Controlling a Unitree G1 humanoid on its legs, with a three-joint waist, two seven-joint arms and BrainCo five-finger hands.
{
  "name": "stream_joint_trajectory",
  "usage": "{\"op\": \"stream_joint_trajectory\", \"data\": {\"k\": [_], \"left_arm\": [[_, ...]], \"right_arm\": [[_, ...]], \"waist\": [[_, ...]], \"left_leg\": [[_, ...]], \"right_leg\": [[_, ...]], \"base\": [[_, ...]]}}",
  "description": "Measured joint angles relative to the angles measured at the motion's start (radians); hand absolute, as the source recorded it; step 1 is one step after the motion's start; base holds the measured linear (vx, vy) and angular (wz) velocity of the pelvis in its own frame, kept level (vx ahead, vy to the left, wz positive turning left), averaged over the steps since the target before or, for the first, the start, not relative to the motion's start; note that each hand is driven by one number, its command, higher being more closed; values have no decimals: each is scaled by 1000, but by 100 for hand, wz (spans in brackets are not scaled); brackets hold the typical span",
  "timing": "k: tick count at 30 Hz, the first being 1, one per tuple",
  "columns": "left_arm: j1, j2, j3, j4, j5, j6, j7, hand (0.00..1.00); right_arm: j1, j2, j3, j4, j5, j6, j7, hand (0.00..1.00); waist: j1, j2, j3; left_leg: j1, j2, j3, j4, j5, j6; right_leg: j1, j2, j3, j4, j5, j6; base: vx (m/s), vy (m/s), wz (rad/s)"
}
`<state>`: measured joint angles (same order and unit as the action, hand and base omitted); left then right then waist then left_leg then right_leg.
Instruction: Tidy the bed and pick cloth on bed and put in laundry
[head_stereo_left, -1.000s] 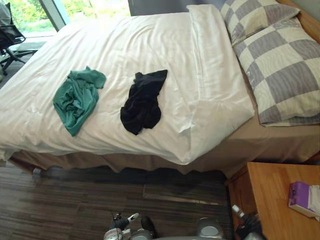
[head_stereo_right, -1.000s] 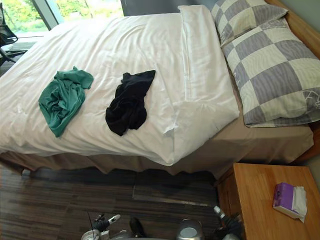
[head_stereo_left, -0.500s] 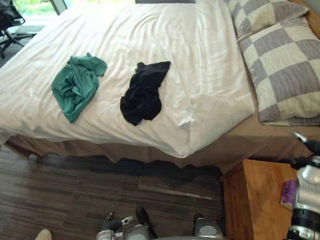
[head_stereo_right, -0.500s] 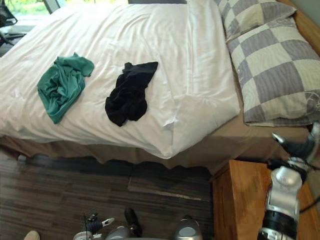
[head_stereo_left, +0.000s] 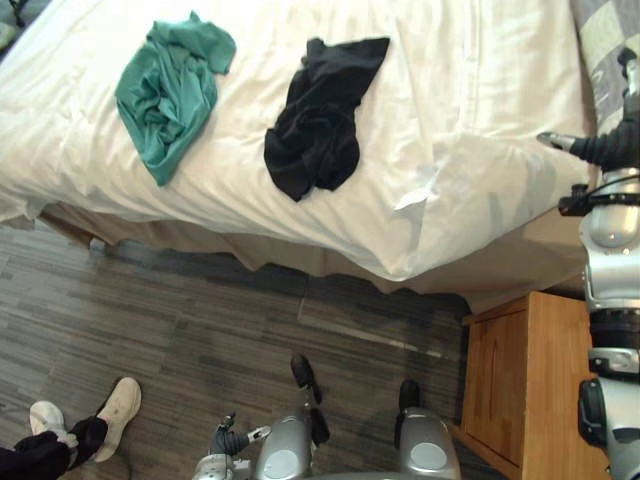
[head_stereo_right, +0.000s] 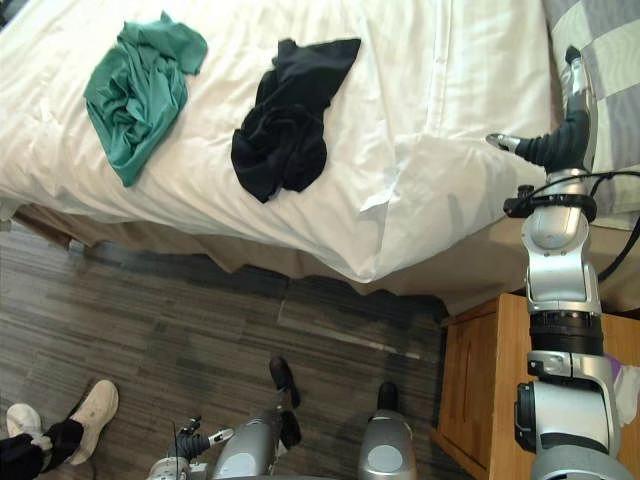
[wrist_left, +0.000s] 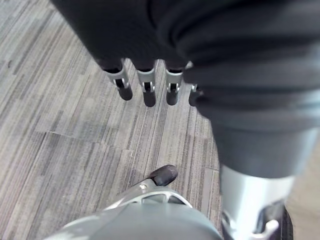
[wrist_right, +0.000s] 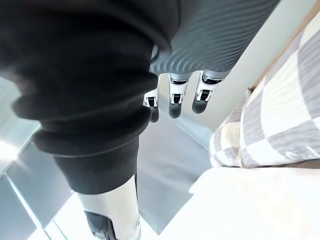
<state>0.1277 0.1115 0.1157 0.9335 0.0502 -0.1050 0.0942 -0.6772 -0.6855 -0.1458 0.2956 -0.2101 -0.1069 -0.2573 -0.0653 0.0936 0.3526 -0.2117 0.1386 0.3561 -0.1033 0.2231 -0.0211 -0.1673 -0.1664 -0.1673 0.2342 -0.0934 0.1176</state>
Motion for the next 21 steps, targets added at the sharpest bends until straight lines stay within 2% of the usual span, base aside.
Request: {"op": "stream_joint_trajectory", "data": {"k": [3, 8, 13, 14, 16, 21], "left_arm": [[-23, 7, -1, -1, -2, -3, 2, 0], [-55, 13, -9, -21, -19, -16, 17, 0], [-78, 14, -49, -21, -30, -31, 19, 0], [-88, 14, -60, -19, -41, -31, 19, 0], [-113, 14, -86, -19, -55, -34, 18, 0], [-158, 10, -127, -18, -61, -48, 16, 0]], "right_arm": [[-58, -24, 50, 29, -10, -2, 3, 0], [-161, -74, 156, 153, -37, -2, 31, 0], [-227, -79, 230, 290, -38, -3, 47, 0], [-232, -79, 235, 324, -38, -3, 48, 100], [-242, -79, 243, 399, -38, -11, 61, 100], [-334, -86, 264, 545, -40, -25, 91, 100]], "waist": [[2, 13, 35], [25, 38, 88], [31, 61, 110], [33, 66, 113], [47, 69, 114], [54, 70, 115]], "left_leg": [[-29, -3, -13, 0, 8, -5], [-98, -16, -28, 1, 26, 5], [-160, -28, -32, 1, 33, -4], [-166, -30, -34, 1, 33, -4], [-174, -37, -30, 6, 34, -4], [-173, -42, -36, 6, 34, -3]], "right_leg": [[-28, -9, -13, 17, 0, 0], [-116, -27, -20, 81, -14, 5], [-189, -44, -18, 115, -18, 10], [-194, -46, -19, 115, -18, 10], [-210, -54, -14, 123, -18, 11], [-208, -60, -18, 131, -21, 14]], "base": [[4, -8, 14], [-13, -8, 11], [-7, -10, 7], [21, -1, 4], [46, 1, -1], [37, -15, 3]]}}
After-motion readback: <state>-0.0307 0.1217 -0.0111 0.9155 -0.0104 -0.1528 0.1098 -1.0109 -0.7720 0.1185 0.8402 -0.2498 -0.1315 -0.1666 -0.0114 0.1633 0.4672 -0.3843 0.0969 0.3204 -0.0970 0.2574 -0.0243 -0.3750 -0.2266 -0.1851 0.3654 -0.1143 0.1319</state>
